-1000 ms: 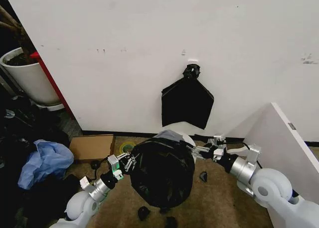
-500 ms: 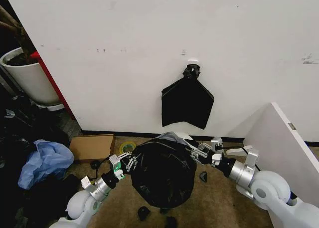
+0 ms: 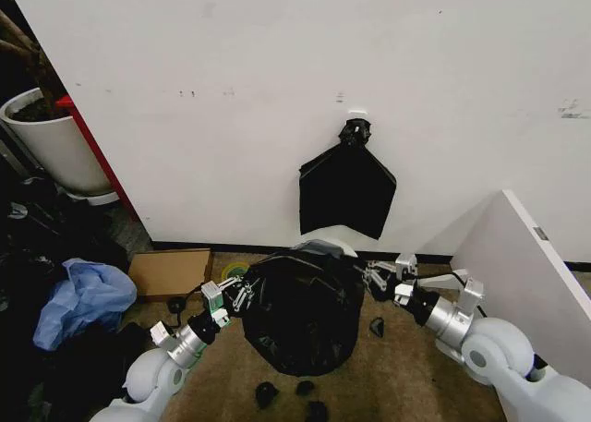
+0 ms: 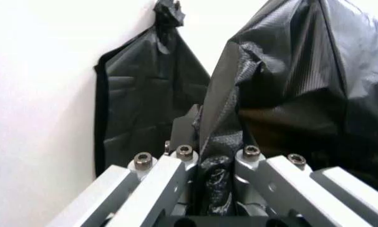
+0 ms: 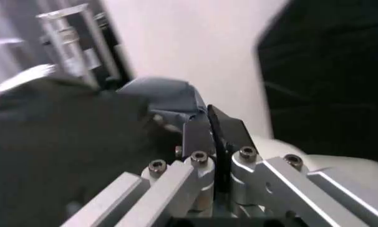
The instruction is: Place the garbage bag over the trash bin.
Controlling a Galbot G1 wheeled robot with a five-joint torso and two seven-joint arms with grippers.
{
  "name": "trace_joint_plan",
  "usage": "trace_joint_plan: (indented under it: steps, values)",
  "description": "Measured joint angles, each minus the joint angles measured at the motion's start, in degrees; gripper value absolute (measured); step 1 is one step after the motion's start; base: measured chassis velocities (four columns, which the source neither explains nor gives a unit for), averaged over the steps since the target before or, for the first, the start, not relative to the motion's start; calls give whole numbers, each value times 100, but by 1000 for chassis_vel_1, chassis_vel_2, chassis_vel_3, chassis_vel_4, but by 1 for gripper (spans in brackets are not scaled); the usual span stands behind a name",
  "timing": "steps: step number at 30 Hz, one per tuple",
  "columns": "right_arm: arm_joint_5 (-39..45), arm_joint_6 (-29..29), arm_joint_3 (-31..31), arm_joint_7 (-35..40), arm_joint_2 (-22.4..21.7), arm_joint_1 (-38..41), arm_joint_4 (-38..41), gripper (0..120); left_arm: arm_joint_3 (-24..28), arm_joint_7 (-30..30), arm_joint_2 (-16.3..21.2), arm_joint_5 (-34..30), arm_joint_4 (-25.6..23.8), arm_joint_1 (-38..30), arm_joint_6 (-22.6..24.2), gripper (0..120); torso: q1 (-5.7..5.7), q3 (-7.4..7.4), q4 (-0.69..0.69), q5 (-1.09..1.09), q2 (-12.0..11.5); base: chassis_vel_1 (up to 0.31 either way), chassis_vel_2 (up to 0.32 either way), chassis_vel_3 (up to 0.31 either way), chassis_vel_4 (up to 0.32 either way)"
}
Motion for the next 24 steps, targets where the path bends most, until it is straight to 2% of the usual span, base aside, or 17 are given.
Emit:
trace_joint_plan:
  steps: [5, 9, 13, 14, 17, 18, 20, 21, 22, 24]
  values:
    - [-186, 51, -34, 906, 102, -11, -154, 0, -4, 126, -1, -98, -122, -22, 90, 4, 0, 0, 0, 0, 0, 0, 0, 0, 0]
    - [-632, 195, -35, 920, 138, -21, -377, 0, -41, 169, 16, -176, -207, -16, 138, 4, 0, 0, 0, 1, 0, 0, 0, 0, 0]
    - [-1370, 999, -75, 522, 233, -17, -736, 0, -67, 52, 15, -204, -244, -7, 169, 4, 0, 0, 0, 1, 0, 0, 0, 0, 0]
    - [-1370, 999, -75, 522, 233, -17, -736, 0, -67, 52, 15, -204, -244, -7, 169, 4, 0, 0, 0, 1, 0, 0, 0, 0, 0]
    - [-1364, 1268, -106, 422, 260, -89, -685, 13, -71, -313, -53, -165, -257, -2, 174, 4, 0, 0, 0, 0, 0, 0, 0, 0, 0]
    - [-1338, 1278, -107, 444, 268, -99, -654, 13, -58, -471, -79, -132, -272, 4, 188, 4, 0, 0, -1, 0, 0, 0, 0, 0, 0]
    - [-1323, 1148, -87, 932, 304, -117, -556, 25, -2, -915, -145, -12, -325, 27, 259, 4, 0, 0, 2, 1, 0, 0, 0, 0, 0]
    - [-1374, 963, -61, 1425, 320, -124, -497, 29, 26, -1123, -173, 51, -352, 34, 306, 4, 0, 0, 1, -1, 0, 0, 0, 0, 0]
    - [-1374, 963, -61, 1425, 320, -124, -497, 29, 26, -1123, -173, 51, -352, 34, 306, 4, 0, 0, 1, -1, 0, 0, 0, 0, 0]
    - [-1485, 541, -41, 2463, 345, -148, -341, 36, 73, -1422, -207, 105, -409, 39, 389, 4, 0, 0, 0, 0, 0, 0, 0, 0, 0]
